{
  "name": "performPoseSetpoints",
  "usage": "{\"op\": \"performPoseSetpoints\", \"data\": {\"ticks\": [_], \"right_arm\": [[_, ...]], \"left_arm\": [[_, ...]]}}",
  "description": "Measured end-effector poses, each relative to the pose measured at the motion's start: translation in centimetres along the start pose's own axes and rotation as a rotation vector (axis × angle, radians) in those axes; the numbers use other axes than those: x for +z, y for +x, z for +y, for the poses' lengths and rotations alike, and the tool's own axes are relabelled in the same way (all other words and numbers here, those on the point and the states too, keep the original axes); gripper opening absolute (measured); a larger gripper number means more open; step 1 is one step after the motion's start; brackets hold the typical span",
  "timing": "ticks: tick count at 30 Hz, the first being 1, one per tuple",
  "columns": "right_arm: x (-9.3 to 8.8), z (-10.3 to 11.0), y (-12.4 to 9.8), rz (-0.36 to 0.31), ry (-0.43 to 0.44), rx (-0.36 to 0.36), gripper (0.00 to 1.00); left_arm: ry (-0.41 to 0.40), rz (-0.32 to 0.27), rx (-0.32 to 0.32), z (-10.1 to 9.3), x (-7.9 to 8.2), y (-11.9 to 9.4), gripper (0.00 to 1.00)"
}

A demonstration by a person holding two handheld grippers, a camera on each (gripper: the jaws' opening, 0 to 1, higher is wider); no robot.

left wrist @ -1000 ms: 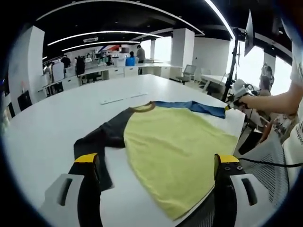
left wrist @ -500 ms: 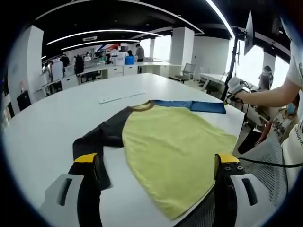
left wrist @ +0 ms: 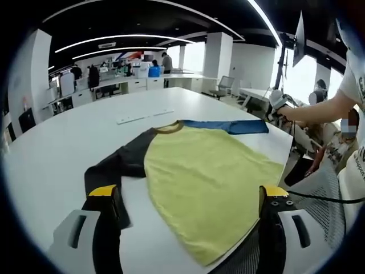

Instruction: Fold the garment on the visible template until the final outline fits inside the template.

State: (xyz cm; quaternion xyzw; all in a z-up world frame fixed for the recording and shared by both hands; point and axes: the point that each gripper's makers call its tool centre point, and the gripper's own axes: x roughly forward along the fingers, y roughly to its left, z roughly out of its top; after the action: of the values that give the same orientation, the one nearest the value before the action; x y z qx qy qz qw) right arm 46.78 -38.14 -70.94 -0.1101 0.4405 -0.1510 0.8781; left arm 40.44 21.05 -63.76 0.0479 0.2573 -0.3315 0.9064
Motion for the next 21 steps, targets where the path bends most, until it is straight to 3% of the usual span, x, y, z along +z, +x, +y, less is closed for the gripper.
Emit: {"op": "performPoseSetpoints", "data": {"ticks": [7, 12, 21], "right_arm": [[0.9, -0.6, 1.0, -0.017, -0.009, 0.017, 0.0], [1.3, -0.9, 1.9, -0.014, -0.102, 0.018, 0.0], [1.2, -1.1, 3.0, -0.001, -0.082, 0.024, 0.0]], "left_arm": [[-0.004, -0.017, -0.014, -0.3, 0.8, 0.2, 0.98], [-0.002, -0.014, -0.024, -0.5, 0.8, 0.5, 0.98], [-0.001, 0.0, -0.027, -0.7, 0.5, 0.8, 0.98]]}}
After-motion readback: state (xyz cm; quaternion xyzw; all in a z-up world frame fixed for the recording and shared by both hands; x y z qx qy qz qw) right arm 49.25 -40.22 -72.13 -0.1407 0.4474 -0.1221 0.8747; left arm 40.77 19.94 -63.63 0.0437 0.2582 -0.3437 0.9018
